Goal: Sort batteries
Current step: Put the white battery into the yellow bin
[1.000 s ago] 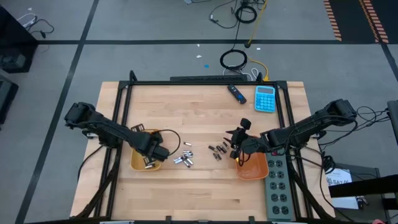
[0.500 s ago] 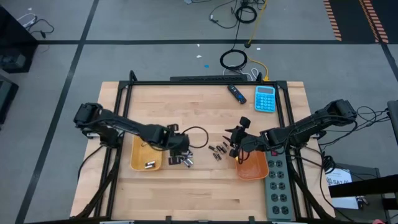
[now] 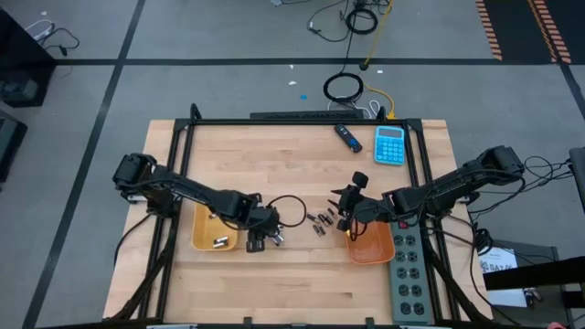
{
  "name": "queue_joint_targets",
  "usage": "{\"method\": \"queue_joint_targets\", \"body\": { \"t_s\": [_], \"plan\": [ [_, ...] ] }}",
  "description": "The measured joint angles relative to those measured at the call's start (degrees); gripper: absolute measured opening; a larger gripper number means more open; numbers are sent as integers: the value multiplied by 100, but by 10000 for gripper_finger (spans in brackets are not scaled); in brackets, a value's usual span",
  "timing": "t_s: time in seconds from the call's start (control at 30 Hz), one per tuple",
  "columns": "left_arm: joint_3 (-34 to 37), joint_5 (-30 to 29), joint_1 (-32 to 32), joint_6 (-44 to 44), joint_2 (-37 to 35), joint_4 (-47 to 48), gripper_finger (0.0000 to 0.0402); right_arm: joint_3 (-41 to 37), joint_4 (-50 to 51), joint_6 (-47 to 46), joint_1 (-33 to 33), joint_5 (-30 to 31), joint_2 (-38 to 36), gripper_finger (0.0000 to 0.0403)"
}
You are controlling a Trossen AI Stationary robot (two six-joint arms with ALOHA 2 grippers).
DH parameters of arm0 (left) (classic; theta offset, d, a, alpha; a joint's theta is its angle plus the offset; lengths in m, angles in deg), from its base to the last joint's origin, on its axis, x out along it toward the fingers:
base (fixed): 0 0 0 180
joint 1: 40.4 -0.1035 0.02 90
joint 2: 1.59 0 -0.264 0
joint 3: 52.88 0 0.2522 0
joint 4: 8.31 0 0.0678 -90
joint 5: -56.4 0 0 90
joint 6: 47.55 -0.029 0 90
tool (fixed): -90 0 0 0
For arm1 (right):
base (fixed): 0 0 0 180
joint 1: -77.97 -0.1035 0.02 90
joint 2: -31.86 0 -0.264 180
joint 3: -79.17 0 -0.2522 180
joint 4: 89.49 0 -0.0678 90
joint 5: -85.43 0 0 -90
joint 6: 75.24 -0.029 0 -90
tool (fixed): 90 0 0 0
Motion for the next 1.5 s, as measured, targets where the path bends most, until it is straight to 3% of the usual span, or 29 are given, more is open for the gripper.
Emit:
{"method": "queue_joint_targets", "body": {
  "t_s": [0.43,0.87,1.27,1.37,1.5],
  "plan": [
    [352,-423,173,854,0,-324,180,0,-9,-37,0,2,0,130],
    [413,-445,207,864,249,-662,180,0,-6,-59,-2,2,0,130],
    [411,-652,228,862,465,-415,179,0,-4,-59,-2,2,0,130],
    [383,-709,232,760,570,-327,153,0,-6,-59,-1,2,0,130],
    [366,-716,244,501,851,-358,49,0,-11,-37,-2,2,0,130]
  ]
}}
